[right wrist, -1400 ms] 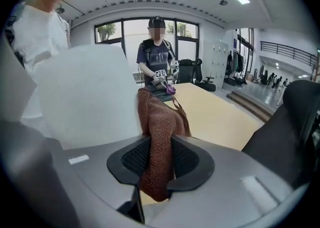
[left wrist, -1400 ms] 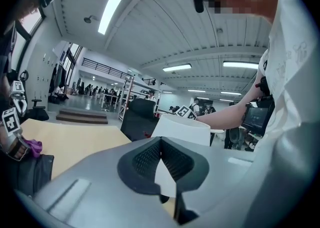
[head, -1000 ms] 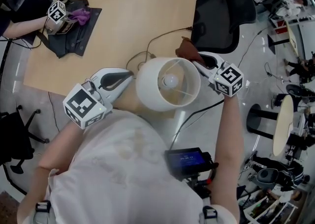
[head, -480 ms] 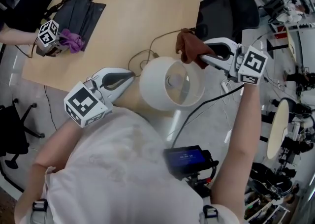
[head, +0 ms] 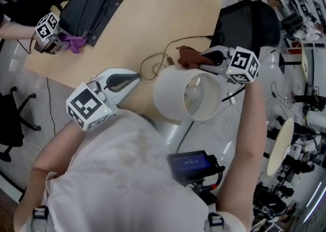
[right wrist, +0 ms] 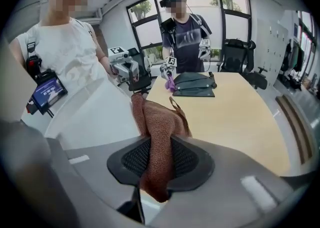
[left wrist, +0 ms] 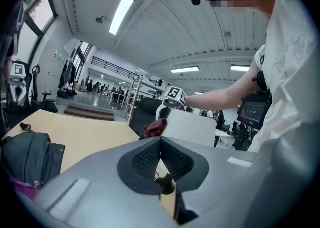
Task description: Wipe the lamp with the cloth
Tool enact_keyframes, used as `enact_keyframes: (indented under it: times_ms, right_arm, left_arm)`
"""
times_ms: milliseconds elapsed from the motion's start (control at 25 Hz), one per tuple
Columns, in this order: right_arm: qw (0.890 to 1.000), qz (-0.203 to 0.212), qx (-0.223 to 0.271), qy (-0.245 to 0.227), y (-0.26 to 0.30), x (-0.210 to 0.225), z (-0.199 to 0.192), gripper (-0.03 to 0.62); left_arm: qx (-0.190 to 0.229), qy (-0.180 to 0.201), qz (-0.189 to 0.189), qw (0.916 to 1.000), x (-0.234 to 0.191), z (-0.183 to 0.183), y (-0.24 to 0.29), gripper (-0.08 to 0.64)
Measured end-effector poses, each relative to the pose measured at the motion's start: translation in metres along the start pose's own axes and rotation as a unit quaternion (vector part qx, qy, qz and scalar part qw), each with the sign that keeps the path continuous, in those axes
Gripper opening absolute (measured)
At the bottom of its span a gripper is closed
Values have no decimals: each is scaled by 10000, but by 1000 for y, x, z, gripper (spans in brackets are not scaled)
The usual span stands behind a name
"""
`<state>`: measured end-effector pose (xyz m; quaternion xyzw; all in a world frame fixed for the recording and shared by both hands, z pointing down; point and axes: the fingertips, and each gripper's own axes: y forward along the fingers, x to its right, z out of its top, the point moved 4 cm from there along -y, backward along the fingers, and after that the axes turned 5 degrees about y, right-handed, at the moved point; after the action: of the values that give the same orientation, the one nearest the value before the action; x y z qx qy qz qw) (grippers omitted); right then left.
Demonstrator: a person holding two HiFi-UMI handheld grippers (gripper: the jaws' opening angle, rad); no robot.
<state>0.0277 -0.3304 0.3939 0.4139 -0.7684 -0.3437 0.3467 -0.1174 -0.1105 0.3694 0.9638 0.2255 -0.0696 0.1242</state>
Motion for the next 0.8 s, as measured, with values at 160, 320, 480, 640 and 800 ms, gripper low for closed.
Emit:
enact_keyframes:
  times_ms: [160,320,480,640,800]
  right_arm:
    - [9987,95,-489,-99,36,16,-10,115]
    - [9963,36,-850,-136,64,31,-21,117]
    - [9949,-191,-989,-95,69,44,-27,118]
    - [9962,-560,-665,-83,44,50,-10,118]
    - [9977,-450,-239,-444,-6,21,42,117]
  left_arm:
    - [5,-111,183,9998,-14,-9,-9,2]
    - [-3,-192,285,9994,-26,-17,-16,2]
    - [53,-225,393,9990,-33,-15,-28,2]
    - [86,-271,487,9984,-39,-19,-39,2]
    - [130,-274,452,9985,-39,-22,-44,2]
